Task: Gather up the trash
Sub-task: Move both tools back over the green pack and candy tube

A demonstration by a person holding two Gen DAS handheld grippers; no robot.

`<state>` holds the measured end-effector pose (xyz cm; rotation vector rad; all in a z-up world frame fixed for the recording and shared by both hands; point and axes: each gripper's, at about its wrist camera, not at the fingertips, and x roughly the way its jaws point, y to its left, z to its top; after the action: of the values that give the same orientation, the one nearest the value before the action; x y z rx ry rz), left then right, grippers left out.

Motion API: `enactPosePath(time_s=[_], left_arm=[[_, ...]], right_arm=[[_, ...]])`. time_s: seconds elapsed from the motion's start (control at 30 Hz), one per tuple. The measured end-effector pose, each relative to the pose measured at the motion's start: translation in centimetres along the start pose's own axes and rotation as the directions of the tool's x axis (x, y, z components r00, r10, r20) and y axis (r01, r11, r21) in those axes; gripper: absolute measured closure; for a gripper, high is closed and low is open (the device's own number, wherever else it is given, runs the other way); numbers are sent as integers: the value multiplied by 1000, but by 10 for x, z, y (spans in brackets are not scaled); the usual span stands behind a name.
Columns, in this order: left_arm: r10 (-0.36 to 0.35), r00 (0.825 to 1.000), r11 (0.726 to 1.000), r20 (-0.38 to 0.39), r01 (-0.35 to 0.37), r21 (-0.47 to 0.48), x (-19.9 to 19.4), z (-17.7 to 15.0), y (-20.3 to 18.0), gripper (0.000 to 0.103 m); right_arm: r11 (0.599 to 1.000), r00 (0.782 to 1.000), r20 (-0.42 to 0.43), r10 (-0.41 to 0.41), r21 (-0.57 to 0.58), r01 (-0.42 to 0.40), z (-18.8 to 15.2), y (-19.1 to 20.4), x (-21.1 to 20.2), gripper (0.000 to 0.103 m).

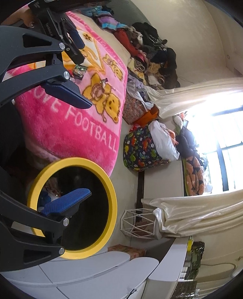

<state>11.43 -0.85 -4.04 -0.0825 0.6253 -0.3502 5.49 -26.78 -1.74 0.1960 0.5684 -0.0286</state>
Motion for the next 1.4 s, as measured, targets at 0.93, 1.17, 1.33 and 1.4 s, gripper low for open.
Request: enactPosePath(time_s=[0.93,1.17,1.33,1.4], left_arm=[[177,981,976,-75,-184,-112,14,-20,117,10],[159,979,975,-125,-176,-139,33,-19,145,13],[121,979,978,-167,-146,-146,53,-13,157,29],[110,977,981,-183,-136,-140,61,-11,160,33]], right_arm=[[988,987,-142,76,-125,-94,-25,89,55,19],[987,975,-199,99,-104,-122,-30,113,85,19],[985,966,-239,96,-117,-127,-37,129,109,19],[986,960,-261,102,-101,-132,-39,133,119,19]])
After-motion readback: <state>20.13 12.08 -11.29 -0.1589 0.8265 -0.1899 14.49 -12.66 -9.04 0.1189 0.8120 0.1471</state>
